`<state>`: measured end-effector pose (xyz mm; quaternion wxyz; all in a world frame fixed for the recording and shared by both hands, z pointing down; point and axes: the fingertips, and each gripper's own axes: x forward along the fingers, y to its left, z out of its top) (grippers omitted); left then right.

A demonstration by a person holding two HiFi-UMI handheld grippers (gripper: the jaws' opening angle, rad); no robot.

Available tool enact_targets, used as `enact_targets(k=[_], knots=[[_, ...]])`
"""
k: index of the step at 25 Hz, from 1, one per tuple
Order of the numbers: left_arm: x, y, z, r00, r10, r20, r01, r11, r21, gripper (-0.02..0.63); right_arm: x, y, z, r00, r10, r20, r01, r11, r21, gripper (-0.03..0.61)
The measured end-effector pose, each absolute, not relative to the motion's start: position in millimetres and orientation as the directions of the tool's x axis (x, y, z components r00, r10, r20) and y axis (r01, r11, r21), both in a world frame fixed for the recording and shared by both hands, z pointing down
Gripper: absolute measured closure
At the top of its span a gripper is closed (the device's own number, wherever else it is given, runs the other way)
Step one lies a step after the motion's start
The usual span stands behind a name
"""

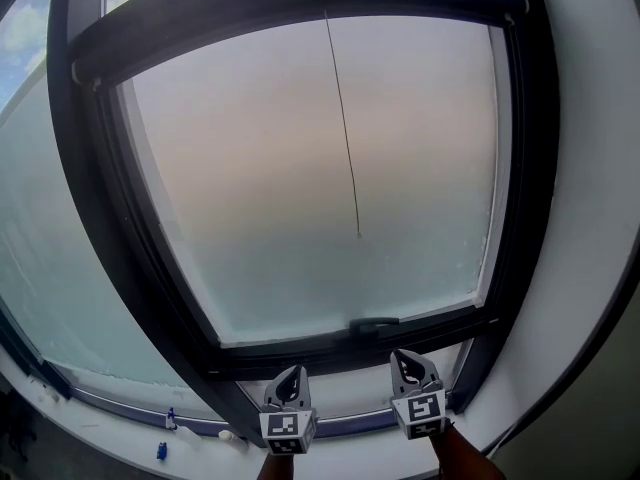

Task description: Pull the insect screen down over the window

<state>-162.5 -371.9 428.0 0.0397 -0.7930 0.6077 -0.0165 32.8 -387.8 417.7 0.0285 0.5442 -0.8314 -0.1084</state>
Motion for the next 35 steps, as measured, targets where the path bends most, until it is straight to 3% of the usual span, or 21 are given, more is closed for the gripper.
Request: enact_targets(k=[4, 8, 15, 23, 28, 31, 35], knots=[[-160.7, -391.5, 387.5, 0.297, -0.953, -0.05, -0.931, -0.278, -0.236, 0.62, 34.7, -417.2, 357.7, -0.41, -0.903, -0.131, -0.865, 0.339, 0.369, 0.574], [-158.3, -407.7, 344.7, 0.316, -0.944, -0.093, -0.892, -0.262, -0.369, 0.62, 37.0, -433.9, 312.2, -0.406, -0.898, -0.169, -0.858, 0.311, 0.409, 0.574], [-171.4, -439.9, 234.6, 0.231, -0.957, -0.177, -0.81, -0.088, -0.58, 0.62, 23.5, -452.1, 211.7, -0.425, -0.86, -0.282, -0.733, 0.145, 0.665, 0.574], [-175.2, -449.4, 91.0, 0.169, -0.934, -0.315, -0.532, 0.183, -0.827, 0.62, 8.2, -459.7, 104.2, -0.44, -0.816, -0.376, -0.459, -0.156, 0.875, 0.572], [-173.1, -452.5, 30.3, 0.121, -0.948, -0.294, -0.383, 0.228, -0.895, 0.618, 12.4, -454.8, 39.4, -0.438, -0.792, -0.425, -0.341, -0.291, 0.894, 0.572], [-177.0, -453.4, -5.3, 0.075, -0.947, -0.311, -0.262, 0.282, -0.923, 0.568, 15.2, -453.0, 6.6, -0.425, -0.786, -0.449, -0.266, -0.366, 0.892, 0.568], [-179.0, -450.1, -50.2, 0.03, -0.931, -0.363, -0.177, 0.352, -0.919, 0.49, 11.6, -452.1, -23.2, -0.415, -0.793, -0.445, -0.184, -0.406, 0.895, 0.513]])
